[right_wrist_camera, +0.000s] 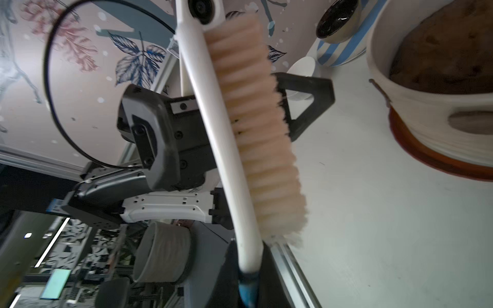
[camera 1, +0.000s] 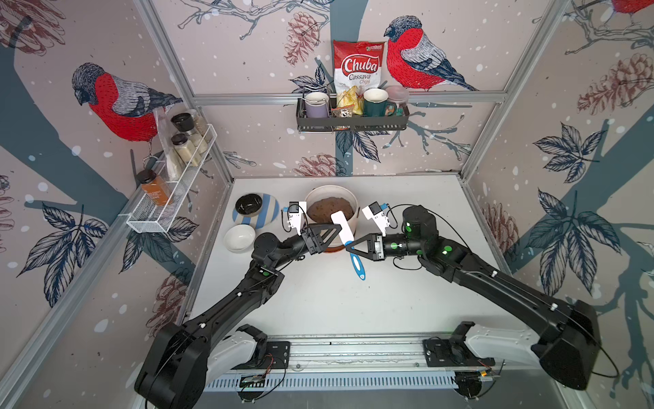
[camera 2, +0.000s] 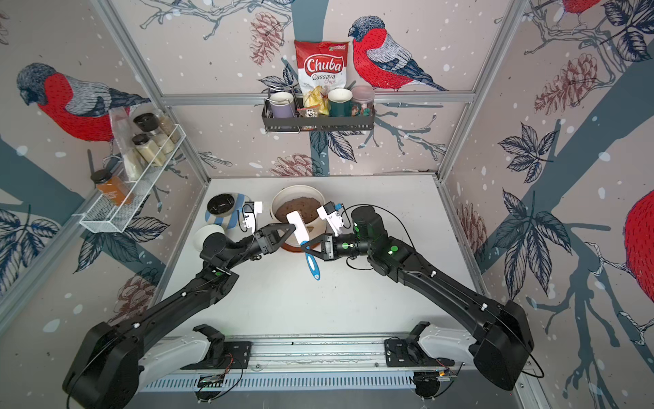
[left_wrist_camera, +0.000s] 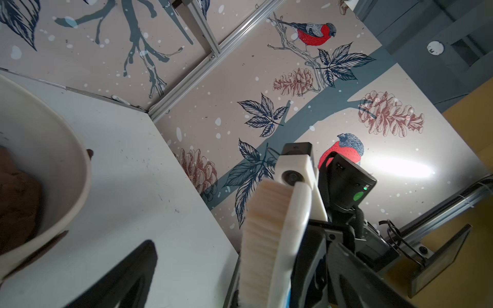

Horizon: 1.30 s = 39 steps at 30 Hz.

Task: Scrub the dried mud off the ceramic pot
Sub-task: Pick up the brush from the center of the board.

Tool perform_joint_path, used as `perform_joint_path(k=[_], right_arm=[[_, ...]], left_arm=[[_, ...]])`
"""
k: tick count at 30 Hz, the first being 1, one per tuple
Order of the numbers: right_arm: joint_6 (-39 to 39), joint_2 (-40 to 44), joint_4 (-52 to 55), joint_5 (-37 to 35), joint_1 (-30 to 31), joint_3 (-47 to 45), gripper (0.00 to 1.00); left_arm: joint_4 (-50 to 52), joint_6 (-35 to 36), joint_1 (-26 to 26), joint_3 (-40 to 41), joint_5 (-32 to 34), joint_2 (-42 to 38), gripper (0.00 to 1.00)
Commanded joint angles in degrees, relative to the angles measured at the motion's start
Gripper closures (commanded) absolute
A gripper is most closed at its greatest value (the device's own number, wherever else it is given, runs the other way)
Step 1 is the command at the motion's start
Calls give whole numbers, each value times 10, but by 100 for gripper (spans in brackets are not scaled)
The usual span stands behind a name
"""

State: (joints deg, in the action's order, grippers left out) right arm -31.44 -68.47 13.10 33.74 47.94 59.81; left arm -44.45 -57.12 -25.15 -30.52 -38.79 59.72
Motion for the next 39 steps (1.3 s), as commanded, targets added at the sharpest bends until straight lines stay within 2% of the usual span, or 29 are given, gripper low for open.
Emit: perform_joint_path(k=[1, 3, 4, 6, 9, 15, 19, 23, 26, 29, 32, 34, 39], right_arm=[[161, -13, 186, -223, 35, 33, 100], [168, -42, 196, -310, 61, 54, 100], [165, -57, 195, -330, 69, 65, 100], [166, -82, 193, -347, 82, 88, 100], [176, -109, 188, -383, 107, 112, 100], [195, -126, 173, -411, 139, 126, 100], [203, -135, 171, -431, 149, 132, 100], [213, -132, 145, -434, 154, 119, 100], [224, -127, 131, -419, 154, 108, 97], [226, -121, 134, -415, 144, 105, 85], [214, -114, 136, -390, 128, 101, 75], [200, -110, 127, -375, 117, 93, 72], [186, -106, 118, -362, 104, 84, 72]], left_arm=[[152, 68, 3, -27, 20, -15, 2], [174, 70, 2, -33, 28, -13, 2], [166, 63, 2, -30, 30, -9, 2], [155, 53, 2, -29, 33, 4, 3], [202, 49, 2, -41, 53, 21, 4], [266, 50, 2, -60, 78, 43, 18], [196, -1, 2, -50, 64, 53, 44], [78, -99, 1, -36, 40, 79, 64], [-30, -176, 0, -22, 33, 105, 72], [-85, -225, 0, -17, 28, 129, 76], [-104, -242, 0, -9, 36, 140, 80], [-108, -250, 0, -9, 39, 143, 81], [-96, -252, 0, -11, 46, 146, 82]])
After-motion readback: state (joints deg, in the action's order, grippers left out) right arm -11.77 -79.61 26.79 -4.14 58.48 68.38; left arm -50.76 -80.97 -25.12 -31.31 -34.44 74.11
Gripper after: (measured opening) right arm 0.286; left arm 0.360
